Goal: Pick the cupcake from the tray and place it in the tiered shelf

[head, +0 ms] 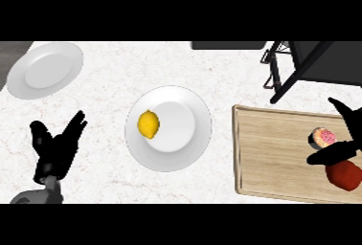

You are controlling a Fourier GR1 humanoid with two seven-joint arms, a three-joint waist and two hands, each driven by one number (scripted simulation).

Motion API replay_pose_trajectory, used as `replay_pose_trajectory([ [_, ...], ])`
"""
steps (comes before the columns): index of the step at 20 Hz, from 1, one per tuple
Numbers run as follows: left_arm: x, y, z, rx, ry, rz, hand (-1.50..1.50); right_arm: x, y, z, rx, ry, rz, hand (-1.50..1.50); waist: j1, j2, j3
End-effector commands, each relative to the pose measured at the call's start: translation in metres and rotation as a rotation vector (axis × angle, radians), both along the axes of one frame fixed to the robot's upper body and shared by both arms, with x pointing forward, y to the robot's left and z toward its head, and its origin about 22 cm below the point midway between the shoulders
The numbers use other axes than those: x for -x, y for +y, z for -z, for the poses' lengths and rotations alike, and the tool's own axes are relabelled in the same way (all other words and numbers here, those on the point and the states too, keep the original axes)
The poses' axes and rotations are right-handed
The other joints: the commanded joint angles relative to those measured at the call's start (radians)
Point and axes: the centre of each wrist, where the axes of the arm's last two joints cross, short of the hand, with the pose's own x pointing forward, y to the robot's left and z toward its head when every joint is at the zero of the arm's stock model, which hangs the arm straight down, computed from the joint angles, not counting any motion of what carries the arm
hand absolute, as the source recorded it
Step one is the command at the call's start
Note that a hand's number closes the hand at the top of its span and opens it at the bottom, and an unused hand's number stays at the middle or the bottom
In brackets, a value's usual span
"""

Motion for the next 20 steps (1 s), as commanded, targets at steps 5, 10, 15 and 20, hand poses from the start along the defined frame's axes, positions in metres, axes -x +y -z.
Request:
replay_pose_trajectory([
  [5, 0.024, -0.007, 0.019, 0.032, 0.057, 0.004, 0.00, -0.003, -0.020, 0.022, -0.034, -0.045, -0.018, -1.50, -0.001, 0.005, -0.007],
  [10, -0.004, -0.018, 0.013, 0.051, 0.054, 0.029, 0.00, -0.020, -0.010, 0.042, -0.017, -0.045, -0.030, -1.50, -0.001, 0.006, -0.007],
  [15, -0.004, -0.012, 0.002, 0.023, 0.037, 0.025, 0.00, -0.012, -0.004, 0.048, 0.089, 0.185, -0.324, 1.50, 0.008, 0.010, -0.007],
  [20, 0.008, -0.007, 0.003, 0.042, 0.040, -0.005, 0.00, -0.009, 0.005, 0.066, -0.072, 0.022, -0.272, 1.50, -0.001, 0.005, -0.007],
])
